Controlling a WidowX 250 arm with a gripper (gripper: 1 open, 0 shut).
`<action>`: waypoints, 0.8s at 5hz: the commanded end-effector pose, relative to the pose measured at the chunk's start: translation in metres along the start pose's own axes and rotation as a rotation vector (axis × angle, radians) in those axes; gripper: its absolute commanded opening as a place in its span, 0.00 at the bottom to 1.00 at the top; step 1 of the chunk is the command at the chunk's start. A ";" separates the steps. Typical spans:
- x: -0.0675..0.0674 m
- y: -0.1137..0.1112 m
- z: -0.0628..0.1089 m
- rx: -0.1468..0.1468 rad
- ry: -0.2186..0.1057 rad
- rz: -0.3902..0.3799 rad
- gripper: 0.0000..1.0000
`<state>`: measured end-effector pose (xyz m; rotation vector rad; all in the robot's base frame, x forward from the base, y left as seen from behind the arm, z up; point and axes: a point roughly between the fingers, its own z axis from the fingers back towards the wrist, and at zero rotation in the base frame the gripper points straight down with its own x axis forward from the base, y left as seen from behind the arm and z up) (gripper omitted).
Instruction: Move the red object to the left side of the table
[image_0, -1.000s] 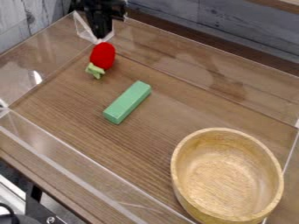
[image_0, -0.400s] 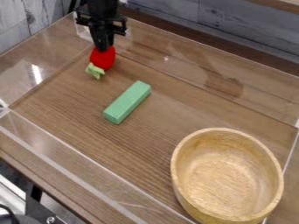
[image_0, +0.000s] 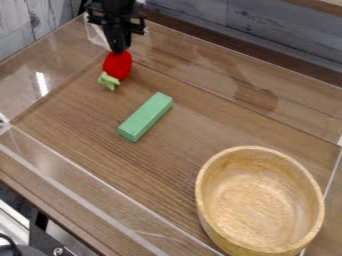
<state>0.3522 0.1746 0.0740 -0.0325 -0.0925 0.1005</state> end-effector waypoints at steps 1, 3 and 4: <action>0.009 0.009 0.045 0.033 -0.110 0.012 0.00; 0.008 0.018 0.054 0.033 -0.125 0.033 0.00; 0.007 0.023 0.052 0.036 -0.125 0.045 0.00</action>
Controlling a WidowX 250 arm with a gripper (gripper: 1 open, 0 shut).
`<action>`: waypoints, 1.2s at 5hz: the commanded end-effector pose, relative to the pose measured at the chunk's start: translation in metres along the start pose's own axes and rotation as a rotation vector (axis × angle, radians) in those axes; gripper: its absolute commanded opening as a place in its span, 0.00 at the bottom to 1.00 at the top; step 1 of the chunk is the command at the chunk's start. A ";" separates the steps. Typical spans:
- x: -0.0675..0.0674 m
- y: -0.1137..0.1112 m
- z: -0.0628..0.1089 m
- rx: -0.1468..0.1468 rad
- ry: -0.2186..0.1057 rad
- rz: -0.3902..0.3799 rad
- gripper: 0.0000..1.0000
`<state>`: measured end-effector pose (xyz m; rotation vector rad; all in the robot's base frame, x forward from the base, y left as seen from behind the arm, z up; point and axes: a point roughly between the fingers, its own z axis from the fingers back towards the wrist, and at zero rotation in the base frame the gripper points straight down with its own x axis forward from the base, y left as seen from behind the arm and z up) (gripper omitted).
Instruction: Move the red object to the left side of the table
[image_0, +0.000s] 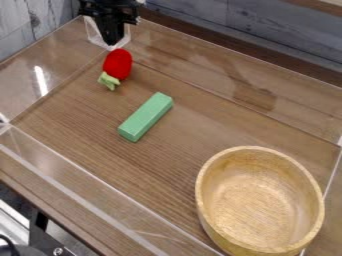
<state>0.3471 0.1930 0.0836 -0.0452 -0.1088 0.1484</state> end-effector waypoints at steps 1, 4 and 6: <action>0.011 0.012 0.040 0.050 -0.109 0.016 0.00; 0.010 0.021 0.022 0.079 -0.095 0.083 0.00; 0.010 0.015 0.007 0.099 -0.080 0.110 0.00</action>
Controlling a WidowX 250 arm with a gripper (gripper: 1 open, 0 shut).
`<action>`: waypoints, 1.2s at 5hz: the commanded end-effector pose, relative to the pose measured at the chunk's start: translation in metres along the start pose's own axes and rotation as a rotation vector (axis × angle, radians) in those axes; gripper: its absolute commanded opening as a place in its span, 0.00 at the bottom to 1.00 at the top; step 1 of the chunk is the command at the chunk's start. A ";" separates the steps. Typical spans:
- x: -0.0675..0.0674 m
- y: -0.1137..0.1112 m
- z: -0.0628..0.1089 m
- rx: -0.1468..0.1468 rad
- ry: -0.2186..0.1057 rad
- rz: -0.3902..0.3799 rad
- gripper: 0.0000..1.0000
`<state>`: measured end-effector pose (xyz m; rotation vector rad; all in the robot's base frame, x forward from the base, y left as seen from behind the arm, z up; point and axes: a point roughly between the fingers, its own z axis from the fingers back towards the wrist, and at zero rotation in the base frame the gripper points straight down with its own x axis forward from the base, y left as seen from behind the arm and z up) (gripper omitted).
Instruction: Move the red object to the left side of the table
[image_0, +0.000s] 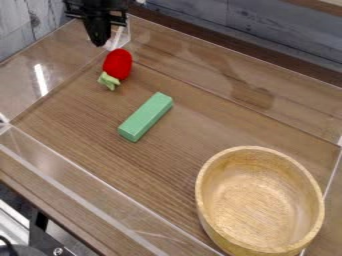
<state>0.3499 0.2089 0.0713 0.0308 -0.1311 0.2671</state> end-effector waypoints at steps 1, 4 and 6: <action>0.007 -0.001 0.011 0.027 -0.043 0.013 0.00; 0.004 -0.001 0.000 0.041 -0.036 0.045 0.00; 0.003 0.001 -0.001 0.043 -0.038 0.059 0.00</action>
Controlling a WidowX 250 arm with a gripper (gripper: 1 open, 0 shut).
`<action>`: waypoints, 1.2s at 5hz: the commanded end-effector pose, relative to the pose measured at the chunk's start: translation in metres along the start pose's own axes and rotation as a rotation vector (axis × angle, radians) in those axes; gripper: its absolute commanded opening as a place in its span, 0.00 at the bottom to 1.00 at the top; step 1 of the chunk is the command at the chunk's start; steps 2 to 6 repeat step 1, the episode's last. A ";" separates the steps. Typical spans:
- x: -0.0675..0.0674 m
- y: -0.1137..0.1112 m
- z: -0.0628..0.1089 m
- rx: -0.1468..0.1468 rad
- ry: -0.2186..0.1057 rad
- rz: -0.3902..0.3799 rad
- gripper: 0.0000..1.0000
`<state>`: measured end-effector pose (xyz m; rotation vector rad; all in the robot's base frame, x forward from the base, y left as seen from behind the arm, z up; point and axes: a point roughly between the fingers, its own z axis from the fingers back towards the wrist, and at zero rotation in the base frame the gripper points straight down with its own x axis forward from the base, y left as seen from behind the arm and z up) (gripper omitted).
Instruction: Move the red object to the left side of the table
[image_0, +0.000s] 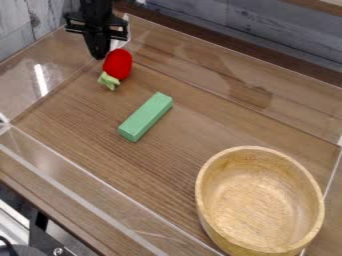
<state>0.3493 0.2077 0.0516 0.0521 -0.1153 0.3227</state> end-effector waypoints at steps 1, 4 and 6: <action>0.006 0.003 0.019 0.014 -0.055 0.014 0.00; 0.006 0.003 0.019 0.014 -0.055 0.014 0.00; 0.006 0.003 0.019 0.014 -0.055 0.014 0.00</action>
